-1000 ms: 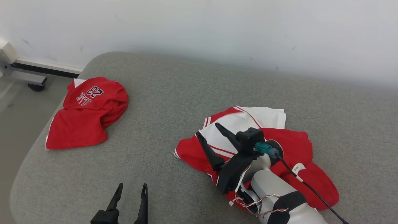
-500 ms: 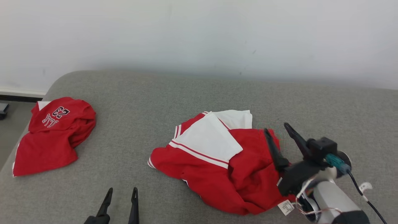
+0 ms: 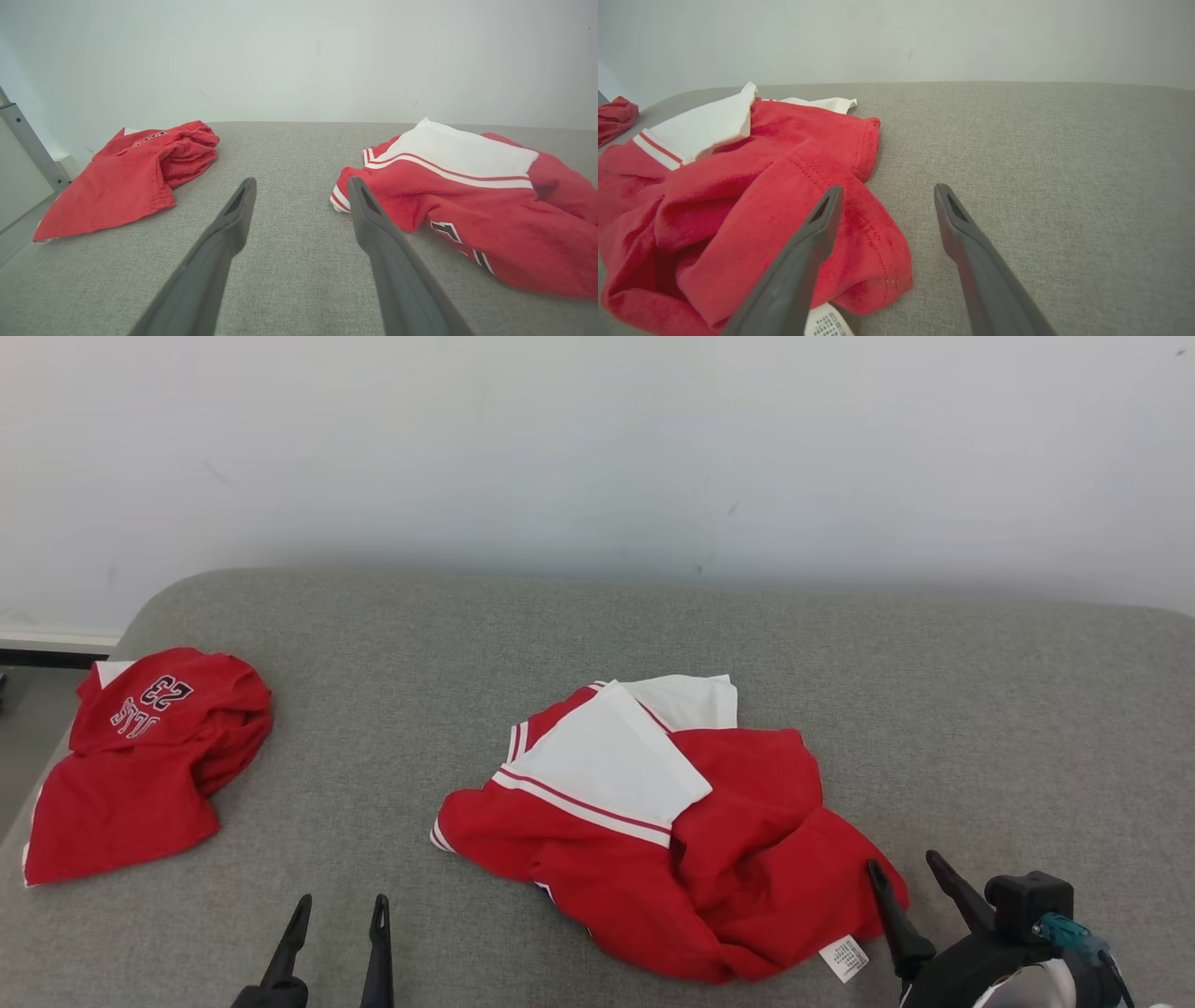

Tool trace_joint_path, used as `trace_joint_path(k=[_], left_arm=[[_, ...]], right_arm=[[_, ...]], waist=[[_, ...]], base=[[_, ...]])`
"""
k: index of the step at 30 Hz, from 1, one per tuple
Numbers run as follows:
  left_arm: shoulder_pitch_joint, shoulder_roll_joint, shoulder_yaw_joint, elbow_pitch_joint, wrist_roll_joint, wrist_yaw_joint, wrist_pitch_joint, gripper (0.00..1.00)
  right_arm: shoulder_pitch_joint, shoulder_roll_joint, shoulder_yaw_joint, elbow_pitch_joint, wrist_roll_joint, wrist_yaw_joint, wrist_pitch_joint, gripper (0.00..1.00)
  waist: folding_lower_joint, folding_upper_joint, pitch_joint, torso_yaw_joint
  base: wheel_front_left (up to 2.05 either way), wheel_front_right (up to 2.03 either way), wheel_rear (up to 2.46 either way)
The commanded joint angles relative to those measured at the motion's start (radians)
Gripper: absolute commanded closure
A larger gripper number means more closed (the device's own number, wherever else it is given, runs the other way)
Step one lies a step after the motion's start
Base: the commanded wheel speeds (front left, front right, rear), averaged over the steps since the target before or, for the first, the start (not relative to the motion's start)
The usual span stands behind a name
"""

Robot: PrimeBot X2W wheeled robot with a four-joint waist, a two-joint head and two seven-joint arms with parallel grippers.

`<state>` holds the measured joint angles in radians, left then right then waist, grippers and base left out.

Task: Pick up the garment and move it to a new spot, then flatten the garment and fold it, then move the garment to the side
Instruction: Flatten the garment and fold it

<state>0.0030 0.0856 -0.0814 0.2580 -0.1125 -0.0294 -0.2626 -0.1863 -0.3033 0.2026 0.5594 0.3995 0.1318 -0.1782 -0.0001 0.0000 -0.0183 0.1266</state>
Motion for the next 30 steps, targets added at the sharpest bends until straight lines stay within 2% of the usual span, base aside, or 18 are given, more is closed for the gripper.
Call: trace_joint_path(k=[1,8,9,10,17,23,28,29,30], left_arm=[[0.011,0.003,0.002,-0.004,0.007,-0.002,-0.003,0.0],[0.006,-0.001,-0.005,0.003,0.01,-0.007,-0.003,0.0],[0.006,-0.001,-0.004,0.004,0.009,-0.007,-0.003,0.0],[0.006,-0.002,-0.003,0.005,0.009,-0.007,-0.003,0.0],[0.02,-0.004,0.011,-0.004,-0.003,0.001,-0.003,0.0],[0.01,-0.012,0.009,-0.009,-0.009,0.001,-0.003,0.0],[0.011,-0.016,0.01,-0.011,-0.011,0.003,-0.003,0.0],[0.014,-0.017,0.011,-0.011,-0.012,0.002,-0.003,0.0],[0.016,-0.018,0.011,-0.011,-0.012,0.002,-0.003,0.0]], right_arm=[[0.008,0.004,-0.001,0.01,0.007,-0.002,0.007,0.0],[-0.021,0.034,0.024,0.12,0.04,-0.002,0.051,0.0],[-0.025,0.036,0.03,0.13,0.046,-0.002,0.047,0.7],[-0.032,0.038,0.035,0.135,0.057,-0.002,0.037,1.0],[-0.064,-0.008,0.023,0.153,0.086,-0.002,-0.036,1.0],[-0.032,-0.082,-0.073,0.122,0.101,-0.002,-0.069,1.0],[0.009,-0.093,-0.131,0.114,0.108,-0.002,-0.038,1.0],[0.013,-0.093,-0.142,0.109,0.102,-0.002,-0.033,0.93],[0.018,-0.089,-0.152,0.102,0.1,-0.002,-0.031,0.27]], waist=[[0.0001,0.0,0.002,0.004],[0.0001,0.0,0.005,0.022],[0.0001,0.0,0.005,0.023],[0.0001,0.0,0.005,0.023],[0.0001,0.0,0.005,-0.018],[0.0001,0.0,0.007,-0.051],[0.0001,0.0,0.011,-0.067],[0.0001,0.0,0.012,-0.072],[0.0001,0.0,0.012,-0.074]], base=[[0.0,0.0,0.0],[0.0,0.0,0.0],[0.0,0.0,0.0],[0.0,0.0,0.0],[0.0,0.0,0.0],[0.0,0.0,0.0],[0.0,0.0,0.0],[0.0,0.0,0.0],[0.0,0.0,0.0]])
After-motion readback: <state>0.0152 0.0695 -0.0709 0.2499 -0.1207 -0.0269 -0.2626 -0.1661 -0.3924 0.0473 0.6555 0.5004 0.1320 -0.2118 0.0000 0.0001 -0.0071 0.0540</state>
